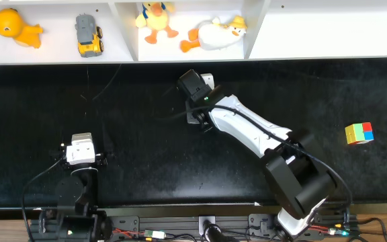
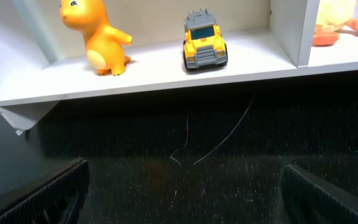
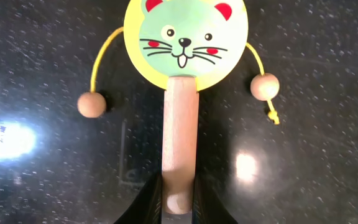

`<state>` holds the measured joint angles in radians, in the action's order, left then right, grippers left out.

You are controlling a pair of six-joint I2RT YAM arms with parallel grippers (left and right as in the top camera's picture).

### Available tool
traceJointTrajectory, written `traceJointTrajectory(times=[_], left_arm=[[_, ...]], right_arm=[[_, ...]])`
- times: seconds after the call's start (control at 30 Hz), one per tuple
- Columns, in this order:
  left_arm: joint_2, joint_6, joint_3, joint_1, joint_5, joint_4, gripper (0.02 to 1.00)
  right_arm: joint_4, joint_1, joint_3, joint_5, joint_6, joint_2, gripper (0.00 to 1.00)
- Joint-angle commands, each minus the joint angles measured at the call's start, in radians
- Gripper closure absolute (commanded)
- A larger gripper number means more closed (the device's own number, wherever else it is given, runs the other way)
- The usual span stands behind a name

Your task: Store Toys

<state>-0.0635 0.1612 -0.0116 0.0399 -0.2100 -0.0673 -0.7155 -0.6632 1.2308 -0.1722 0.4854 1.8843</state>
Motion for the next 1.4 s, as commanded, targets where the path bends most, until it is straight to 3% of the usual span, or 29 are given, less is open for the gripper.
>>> traceJointTrajectory(times=[0.03,0.5,0.83,1.03,1.4], left_arm=[[0.01,0.014,0.004,0.007,0.01,-0.002,0.023],[0.01,0.014,0.004,0.007,0.01,-0.002,0.02],[0.01,0.014,0.004,0.007,0.01,-0.002,0.02],[0.01,0.014,0.004,0.007,0.01,-0.002,0.02],[0.01,0.014,0.004,0.007,0.01,-0.002,0.02]], right_arm=[[-0.021,-0.006,0.029,-0.061,0.008,-0.065,0.956],[-0.253,-0.006,0.008,-0.1,0.061,-0.303,0.956],[-0.257,0.019,-0.216,-0.109,0.121,-0.602,0.958],[-0.261,0.159,-0.325,-0.089,0.114,-0.777,0.956],[-0.259,0.48,-0.343,-0.026,-0.08,-0.882,0.958]])
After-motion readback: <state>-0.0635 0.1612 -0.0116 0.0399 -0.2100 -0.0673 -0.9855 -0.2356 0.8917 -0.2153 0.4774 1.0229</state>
